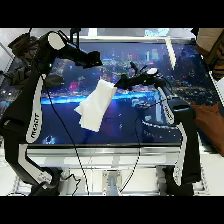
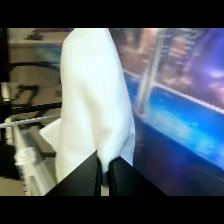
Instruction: Fold the shirts.
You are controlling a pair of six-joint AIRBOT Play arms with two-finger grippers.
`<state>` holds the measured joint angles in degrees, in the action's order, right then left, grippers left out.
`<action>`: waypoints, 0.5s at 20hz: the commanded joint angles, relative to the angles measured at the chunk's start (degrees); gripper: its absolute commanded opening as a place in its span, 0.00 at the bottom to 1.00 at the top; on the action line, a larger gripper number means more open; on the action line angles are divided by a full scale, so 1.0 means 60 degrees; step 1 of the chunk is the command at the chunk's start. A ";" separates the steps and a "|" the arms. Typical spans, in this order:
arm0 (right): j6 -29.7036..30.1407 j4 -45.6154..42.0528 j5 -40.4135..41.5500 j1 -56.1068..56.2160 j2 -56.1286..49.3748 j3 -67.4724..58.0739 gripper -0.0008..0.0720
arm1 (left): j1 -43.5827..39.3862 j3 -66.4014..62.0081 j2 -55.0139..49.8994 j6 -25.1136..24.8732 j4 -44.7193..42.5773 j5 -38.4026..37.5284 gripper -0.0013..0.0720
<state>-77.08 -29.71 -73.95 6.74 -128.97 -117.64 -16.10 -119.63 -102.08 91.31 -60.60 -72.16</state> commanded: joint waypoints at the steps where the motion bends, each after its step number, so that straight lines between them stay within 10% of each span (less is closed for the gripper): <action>1: -0.1064 -0.3224 -0.0273 -0.0623 0.0827 -0.0040 0.06 | 0.0000 -0.0007 0.0004 0.0058 0.0233 -0.0350 0.43; 10: -0.1759 -0.8757 -0.3355 -0.4240 0.3945 -0.0036 0.06 | 0.0000 -0.0007 0.0004 0.0051 0.0765 -0.0375 0.43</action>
<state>-86.50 -69.69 -87.05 -12.32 -111.28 -117.82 -16.10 -119.63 -102.06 91.57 -56.95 -74.24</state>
